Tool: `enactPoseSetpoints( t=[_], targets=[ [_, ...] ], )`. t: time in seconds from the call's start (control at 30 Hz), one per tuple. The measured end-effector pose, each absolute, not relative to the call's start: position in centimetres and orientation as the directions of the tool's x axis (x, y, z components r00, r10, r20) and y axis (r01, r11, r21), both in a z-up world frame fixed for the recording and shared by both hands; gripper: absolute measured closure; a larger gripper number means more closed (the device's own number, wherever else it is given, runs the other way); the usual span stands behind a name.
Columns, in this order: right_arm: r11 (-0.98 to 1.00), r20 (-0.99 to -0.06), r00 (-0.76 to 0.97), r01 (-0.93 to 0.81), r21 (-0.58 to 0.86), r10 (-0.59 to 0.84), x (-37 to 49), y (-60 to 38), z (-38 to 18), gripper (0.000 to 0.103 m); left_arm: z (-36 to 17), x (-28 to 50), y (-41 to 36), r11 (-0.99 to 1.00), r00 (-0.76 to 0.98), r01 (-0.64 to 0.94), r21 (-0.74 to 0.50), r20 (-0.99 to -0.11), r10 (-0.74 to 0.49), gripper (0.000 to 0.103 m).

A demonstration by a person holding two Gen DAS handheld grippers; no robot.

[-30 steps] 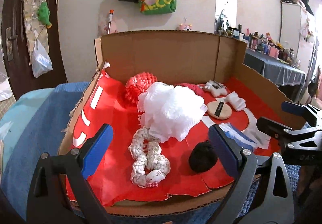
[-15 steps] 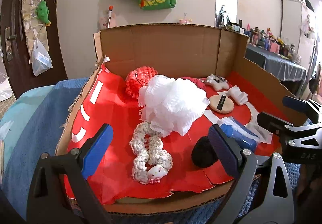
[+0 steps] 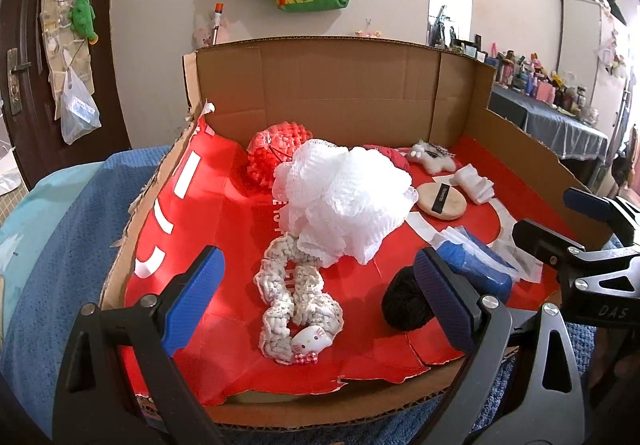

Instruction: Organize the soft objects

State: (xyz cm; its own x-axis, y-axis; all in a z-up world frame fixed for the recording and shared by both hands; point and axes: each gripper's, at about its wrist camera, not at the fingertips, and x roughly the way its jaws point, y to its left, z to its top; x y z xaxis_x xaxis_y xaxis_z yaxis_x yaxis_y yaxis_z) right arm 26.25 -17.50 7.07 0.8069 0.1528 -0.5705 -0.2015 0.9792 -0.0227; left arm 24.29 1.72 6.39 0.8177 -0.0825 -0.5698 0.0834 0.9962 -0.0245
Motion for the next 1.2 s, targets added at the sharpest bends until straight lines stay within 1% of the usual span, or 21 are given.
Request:
enactPoseSetpoints(
  t=[1.2],
  targets=[
    [0.979,-0.573,0.807,-0.2,-0.032,0.146,26.29,-17.35,6.98,0.0,6.41,24.38,1.78,0.996,0.817,0.085,-0.025,-0.571,-0.084,0.006]
  ],
)
